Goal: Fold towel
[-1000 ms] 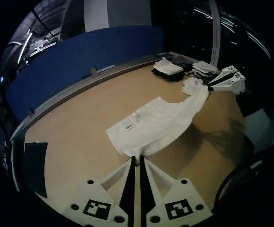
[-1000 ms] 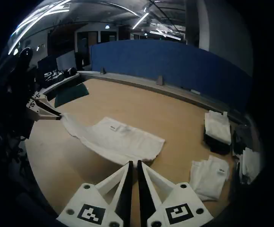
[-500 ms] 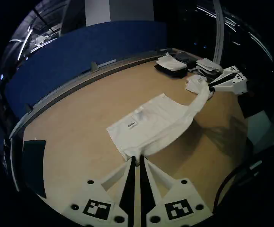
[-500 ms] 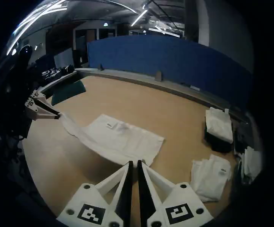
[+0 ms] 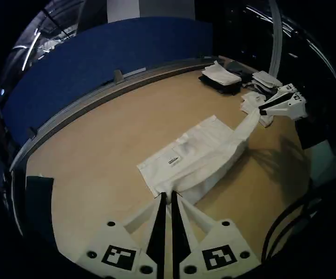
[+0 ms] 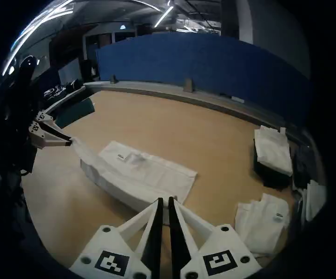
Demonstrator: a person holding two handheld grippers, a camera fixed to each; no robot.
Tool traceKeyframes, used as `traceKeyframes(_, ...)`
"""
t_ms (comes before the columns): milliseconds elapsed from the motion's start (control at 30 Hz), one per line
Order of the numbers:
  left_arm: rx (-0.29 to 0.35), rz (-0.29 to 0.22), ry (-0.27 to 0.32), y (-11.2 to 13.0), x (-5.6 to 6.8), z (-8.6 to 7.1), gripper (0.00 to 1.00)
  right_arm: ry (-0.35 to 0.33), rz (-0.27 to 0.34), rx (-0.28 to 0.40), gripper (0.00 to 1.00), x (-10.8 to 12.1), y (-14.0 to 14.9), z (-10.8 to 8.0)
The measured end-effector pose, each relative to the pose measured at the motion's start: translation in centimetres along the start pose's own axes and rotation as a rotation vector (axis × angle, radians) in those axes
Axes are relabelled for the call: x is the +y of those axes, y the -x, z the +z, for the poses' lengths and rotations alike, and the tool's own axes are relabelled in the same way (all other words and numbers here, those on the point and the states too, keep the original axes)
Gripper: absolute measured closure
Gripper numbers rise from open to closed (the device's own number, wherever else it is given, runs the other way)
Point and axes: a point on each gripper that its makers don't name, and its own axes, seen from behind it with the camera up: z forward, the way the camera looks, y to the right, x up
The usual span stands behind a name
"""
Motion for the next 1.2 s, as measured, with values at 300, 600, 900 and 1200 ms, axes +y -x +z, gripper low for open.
traceKeyframes(300,-0.037,-0.001,0.002,0.0,-1.4,2.9,0.93,-0.003,0.01,-0.038,0.92,1.1,0.0,2.8)
traceKeyframes(600,-0.05,-0.005,0.007,0.4,-2.0,4.7,0.92,0.0,0.03,-0.061,0.92,1.7,0.6,4.8)
traceKeyframes(900,-0.093,0.013,0.008,1.1,-2.8,6.6,0.92,0.003,0.049,-0.092,0.92,2.4,0.8,6.9)
traceKeyframes(1200,-0.121,-0.006,-0.006,1.3,-3.6,8.5,0.89,0.028,0.079,-0.131,0.91,3.5,1.4,9.4)
